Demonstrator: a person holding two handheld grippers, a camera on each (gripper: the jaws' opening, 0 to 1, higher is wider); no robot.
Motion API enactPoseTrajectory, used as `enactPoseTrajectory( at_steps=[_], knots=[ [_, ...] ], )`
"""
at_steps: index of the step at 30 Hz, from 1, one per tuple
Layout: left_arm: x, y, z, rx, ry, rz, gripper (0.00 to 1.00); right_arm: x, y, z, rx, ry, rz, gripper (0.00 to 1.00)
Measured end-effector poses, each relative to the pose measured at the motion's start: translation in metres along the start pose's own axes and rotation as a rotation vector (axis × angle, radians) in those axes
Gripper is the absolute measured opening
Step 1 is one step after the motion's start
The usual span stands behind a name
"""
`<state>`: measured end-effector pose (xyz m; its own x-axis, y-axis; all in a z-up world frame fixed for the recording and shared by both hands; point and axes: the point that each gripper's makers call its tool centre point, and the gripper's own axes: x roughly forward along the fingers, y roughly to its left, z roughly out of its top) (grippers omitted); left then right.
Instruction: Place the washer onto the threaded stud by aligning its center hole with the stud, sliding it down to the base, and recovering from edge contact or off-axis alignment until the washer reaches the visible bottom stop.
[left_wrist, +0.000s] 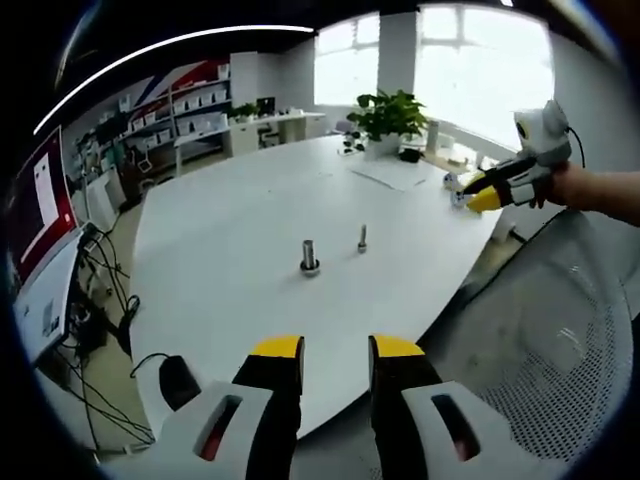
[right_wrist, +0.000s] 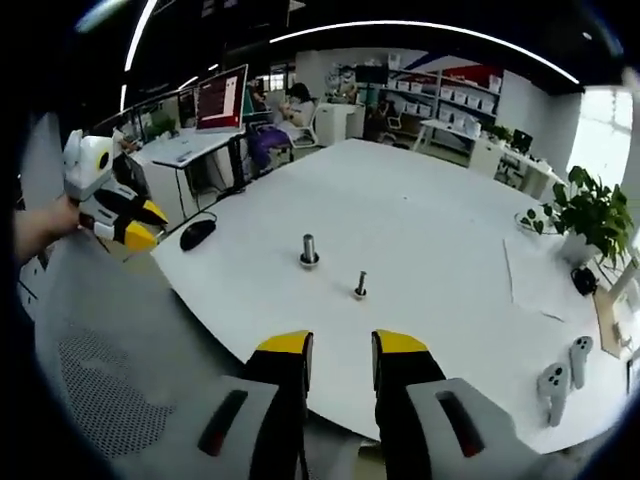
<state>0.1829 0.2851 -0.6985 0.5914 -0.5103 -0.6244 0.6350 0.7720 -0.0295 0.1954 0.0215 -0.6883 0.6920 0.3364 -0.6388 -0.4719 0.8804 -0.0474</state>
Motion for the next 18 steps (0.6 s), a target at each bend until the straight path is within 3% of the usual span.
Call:
enactPoseTrajectory(
  at_steps=[5, 9, 14, 18],
  knots=[
    [-0.001, 0.004, 0.0, 0.004, 0.0, 0.026, 0.24, 0.006, 0.001, -0.003, 0.052, -0.012, -0.002, 0.26],
    [0.002, 0.005, -0.004, -0.024, 0.021, 0.023, 0.24, 0.007, 0.0, -0.008, 0.007, 0.004, -0.019, 0.26],
    [0.003, 0.005, -0.008, -0.022, 0.042, 0.029, 0.24, 0.005, -0.011, -0.013, 0.127, -0.009, -0.03, 0.27],
    [0.003, 0.006, -0.009, -0.01, 0.05, 0.045, 0.23, 0.004, -0.013, -0.016, 0.163, -0.013, -0.033, 0.28]
  ],
)
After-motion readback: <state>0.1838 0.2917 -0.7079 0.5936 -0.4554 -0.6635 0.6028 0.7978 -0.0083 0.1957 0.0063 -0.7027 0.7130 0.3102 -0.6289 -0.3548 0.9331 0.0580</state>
